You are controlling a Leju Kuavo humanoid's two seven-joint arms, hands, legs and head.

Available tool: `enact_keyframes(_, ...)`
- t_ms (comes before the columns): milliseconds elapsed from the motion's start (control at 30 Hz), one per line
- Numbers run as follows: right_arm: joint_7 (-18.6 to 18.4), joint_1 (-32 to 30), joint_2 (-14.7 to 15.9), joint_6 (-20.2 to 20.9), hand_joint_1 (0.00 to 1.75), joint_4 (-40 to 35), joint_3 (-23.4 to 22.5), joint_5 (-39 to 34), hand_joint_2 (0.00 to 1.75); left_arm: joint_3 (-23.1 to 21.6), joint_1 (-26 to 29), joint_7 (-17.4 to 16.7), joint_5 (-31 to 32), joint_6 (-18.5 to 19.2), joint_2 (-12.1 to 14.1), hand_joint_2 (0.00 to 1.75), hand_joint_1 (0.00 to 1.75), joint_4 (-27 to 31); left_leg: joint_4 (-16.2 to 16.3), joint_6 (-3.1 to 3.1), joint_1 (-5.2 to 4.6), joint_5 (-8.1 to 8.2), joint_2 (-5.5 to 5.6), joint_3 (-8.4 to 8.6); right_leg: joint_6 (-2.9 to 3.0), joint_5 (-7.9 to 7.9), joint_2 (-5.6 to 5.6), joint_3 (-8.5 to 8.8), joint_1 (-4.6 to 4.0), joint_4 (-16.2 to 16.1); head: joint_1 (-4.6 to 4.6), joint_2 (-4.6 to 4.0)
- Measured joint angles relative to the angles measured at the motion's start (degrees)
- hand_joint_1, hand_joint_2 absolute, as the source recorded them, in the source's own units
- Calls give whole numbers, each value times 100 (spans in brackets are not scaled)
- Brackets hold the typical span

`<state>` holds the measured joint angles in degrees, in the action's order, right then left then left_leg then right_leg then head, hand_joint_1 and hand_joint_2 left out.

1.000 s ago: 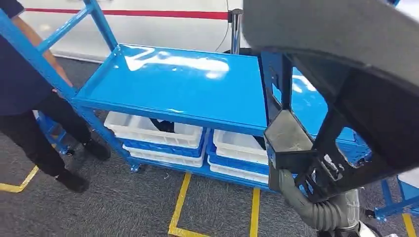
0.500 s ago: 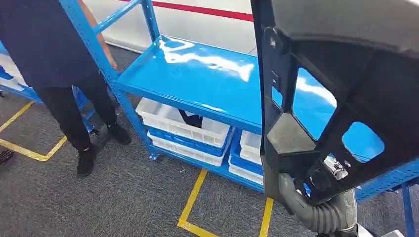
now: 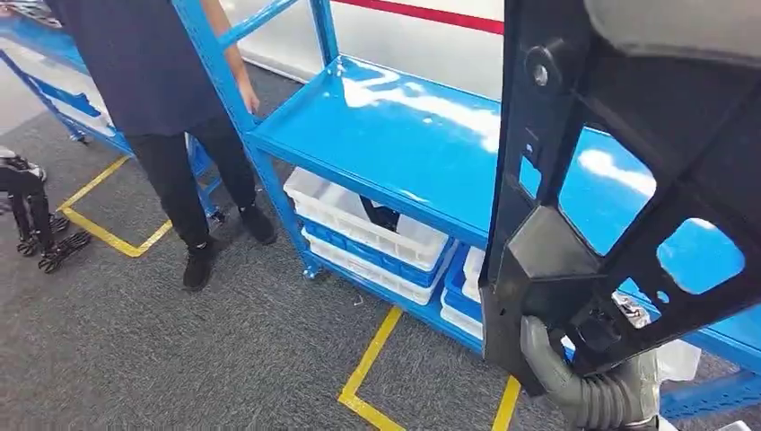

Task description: Take the parts from the cabinet and place them on the table.

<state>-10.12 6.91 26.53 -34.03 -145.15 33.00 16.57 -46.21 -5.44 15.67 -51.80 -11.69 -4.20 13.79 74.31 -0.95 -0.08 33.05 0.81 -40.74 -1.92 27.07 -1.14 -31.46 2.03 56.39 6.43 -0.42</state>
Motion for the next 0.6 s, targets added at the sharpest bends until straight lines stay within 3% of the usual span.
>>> enact_keyframes(33,0,-8,0,2,175,-2,-7,0,175,0,3,2,0,-4,0,175,0,0,8,-1,9,-60,-6,-22,0,5,-55,3,-1,0,-2,0)
enact_keyframes(67,-2,-19,0,4,175,-2,-17,0,175,-2,4,2,11,-7,0,175,0,0,-270,-19,8,-240,-20,106,4,9,-107,11,-6,-1,-2,0)
enact_keyframes(100,-7,-22,2,4,175,-2,-32,0,175,-2,3,4,24,-4,0,175,0,0,-812,-53,0,-507,-58,371,1,14,-162,22,-15,-2,0,0)
enact_keyframes(133,-7,-21,4,4,175,-11,-55,0,175,-2,-1,7,24,-4,0,175,0,0,-1372,-114,-26,-739,-161,656,-5,20,-201,37,-23,-6,-2,0)
enact_keyframes(167,-7,-22,9,4,175,-20,-68,0,175,-2,-8,11,26,-7,0,175,0,0,-1836,-199,-84,-854,-453,898,-9,23,-240,48,-25,-10,-2,0)
enact_keyframes(200,-7,-28,13,4,175,-22,-81,4,175,-4,-25,15,24,-5,0,175,0,0,-1917,-201,-129,-819,-471,909,-43,41,-285,47,-67,-5,0,0)
enact_keyframes(300,-35,-74,20,4,175,-24,-100,-17,175,-4,-7,52,24,-4,-2,175,0,0,-1919,-250,-157,-830,-311,856,-110,34,-427,91,-43,-61,-2,0)
enact_keyframes(333,-37,-82,22,0,175,-26,-122,-46,175,-4,-3,55,22,-9,-2,175,0,0,-2024,-294,-122,-904,-235,939,-163,58,-468,103,-83,-72,-2,0)
enact_keyframes(367,-39,-118,28,-7,175,-26,-151,-59,175,-4,12,57,19,-11,-9,175,0,-2,-2082,-296,-92,-943,-194,965,-168,146,-241,90,-40,40,-11,0)
enact_keyframes(400,-26,-121,28,-7,175,-31,-153,-66,175,-4,-3,50,20,-13,-7,175,0,-4,-2097,-333,-76,-953,-149,968,-149,368,-76,-39,-49,342,-20,0)
enact_keyframes(467,-4,-159,39,-2,175,-31,-175,-118,175,-13,-17,18,9,-13,-17,175,0,-7,-2094,-361,-77,-964,-36,969,-145,822,79,-480,-60,1289,-52,0)
enact_keyframes(500,-4,-177,39,9,175,-31,-179,-122,175,-22,-16,-4,4,-20,-17,175,0,-7,-2089,-362,-79,-963,41,964,-155,937,93,-692,-65,1703,-52,0)
enact_keyframes(533,-4,-180,39,28,175,-31,-179,-120,175,-26,-10,-39,-4,-35,-17,175,0,-7,-2088,-361,-79,-963,101,972,-160,893,96,-758,-65,1800,-52,0)
enact_keyframes(567,-4,-179,39,28,175,-31,-183,-120,175,-37,-8,-72,-18,-55,-15,175,0,-9,-2084,-358,-75,-961,175,984,-168,714,97,-689,-60,1611,-52,0)
enact_keyframes(600,-2,-179,39,35,175,-31,-190,-116,175,-44,-8,-89,-18,-55,-13,175,0,-11,-2072,-351,-67,-956,247,993,-175,458,110,-515,-46,1215,-52,0)
